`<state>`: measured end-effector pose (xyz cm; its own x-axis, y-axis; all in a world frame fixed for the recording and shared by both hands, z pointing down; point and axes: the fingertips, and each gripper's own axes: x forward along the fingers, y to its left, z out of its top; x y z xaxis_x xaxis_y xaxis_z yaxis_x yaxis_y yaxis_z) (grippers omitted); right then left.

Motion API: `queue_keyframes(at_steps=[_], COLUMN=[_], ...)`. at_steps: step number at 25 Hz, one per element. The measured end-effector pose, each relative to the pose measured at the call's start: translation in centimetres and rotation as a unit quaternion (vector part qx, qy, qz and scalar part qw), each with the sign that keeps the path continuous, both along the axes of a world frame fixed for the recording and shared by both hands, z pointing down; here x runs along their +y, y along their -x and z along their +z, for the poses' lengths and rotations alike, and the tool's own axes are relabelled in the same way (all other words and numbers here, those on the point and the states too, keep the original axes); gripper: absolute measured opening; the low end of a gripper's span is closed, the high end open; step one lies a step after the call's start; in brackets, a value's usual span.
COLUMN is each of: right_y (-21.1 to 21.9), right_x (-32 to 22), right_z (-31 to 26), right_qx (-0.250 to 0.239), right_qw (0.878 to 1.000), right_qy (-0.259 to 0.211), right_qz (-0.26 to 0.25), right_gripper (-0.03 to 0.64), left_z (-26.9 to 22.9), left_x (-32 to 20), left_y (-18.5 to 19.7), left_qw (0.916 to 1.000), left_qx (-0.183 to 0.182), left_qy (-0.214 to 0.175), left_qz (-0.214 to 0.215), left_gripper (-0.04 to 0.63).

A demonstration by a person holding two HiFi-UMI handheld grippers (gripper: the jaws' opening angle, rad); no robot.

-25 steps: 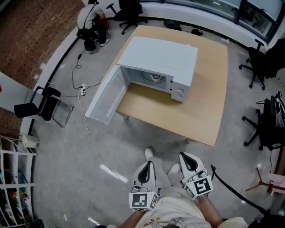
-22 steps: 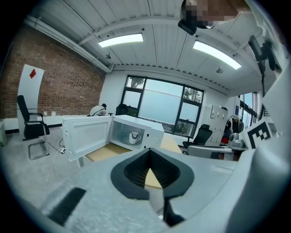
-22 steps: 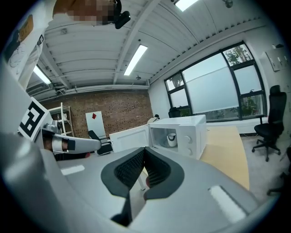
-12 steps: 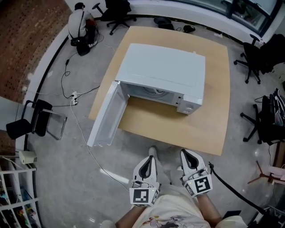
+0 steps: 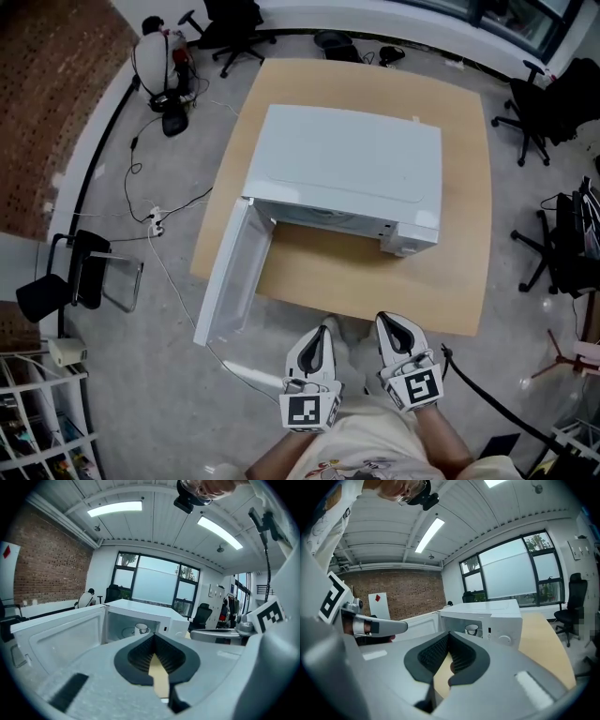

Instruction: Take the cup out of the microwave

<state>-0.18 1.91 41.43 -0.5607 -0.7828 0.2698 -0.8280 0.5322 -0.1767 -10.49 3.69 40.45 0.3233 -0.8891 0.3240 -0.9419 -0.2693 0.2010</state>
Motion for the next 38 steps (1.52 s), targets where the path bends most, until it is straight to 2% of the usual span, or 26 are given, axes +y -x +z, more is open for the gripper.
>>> queue_keyframes(at_steps=[3, 4, 5, 11, 16, 20, 23, 29, 38], right_y=[-0.3, -0.5, -0.6, -1.0, -1.0, -0.8, -1.0, -1.1, -1.6], right_x=[-1.0, -1.4, -1.9, -5.4, -6.8, -7.2, -7.6, -7.4, -7.9], right_z=[0.7, 1.0, 1.3, 3.7, 5.7, 6.6, 7.4, 8.4, 8.0], right_qx=[0.003, 0.004, 0.006, 0.012, 0.012, 0.011, 0.008, 0.004, 0.004], right_qw=[1.0, 1.0, 1.0, 1.0, 1.0, 0.999, 0.999, 0.998, 0.997], right_qy=[0.004, 0.006, 0.007, 0.01, 0.02, 0.029, 0.034, 0.053, 0.06], right_qz=[0.003, 0.004, 0.006, 0.015, 0.02, 0.024, 0.03, 0.03, 0.038], right_gripper=[0.008, 0.008, 0.008, 0.008, 0.008, 0.008, 0.008, 0.008, 0.008], left_z=[0.7, 1.2, 1.8, 5.2, 8.7, 10.7, 12.5, 15.7, 17.7], left_x=[-2.6, -3.6, -4.6, -11.0, -15.7, -19.9, -23.1, -27.7, -32.8], left_y=[-0.3, -0.5, -0.6, -1.5, -2.6, -3.0, -3.2, -3.8, -5.0], left_qw=[0.9998, 0.9998, 0.9998, 0.9995, 0.9984, 0.9977, 0.9966, 0.994, 0.9921], left_qx=[-0.008, -0.011, -0.014, -0.015, -0.025, -0.024, -0.042, -0.078, -0.095], left_qy=[-0.019, -0.017, -0.016, -0.021, -0.035, -0.046, -0.047, -0.044, -0.056], left_qz=[0.003, 0.006, 0.008, 0.02, 0.036, 0.043, 0.052, 0.062, 0.061], left_gripper=[0.019, 0.085, 0.115, 0.223, 0.361, 0.394, 0.411, 0.413, 0.413])
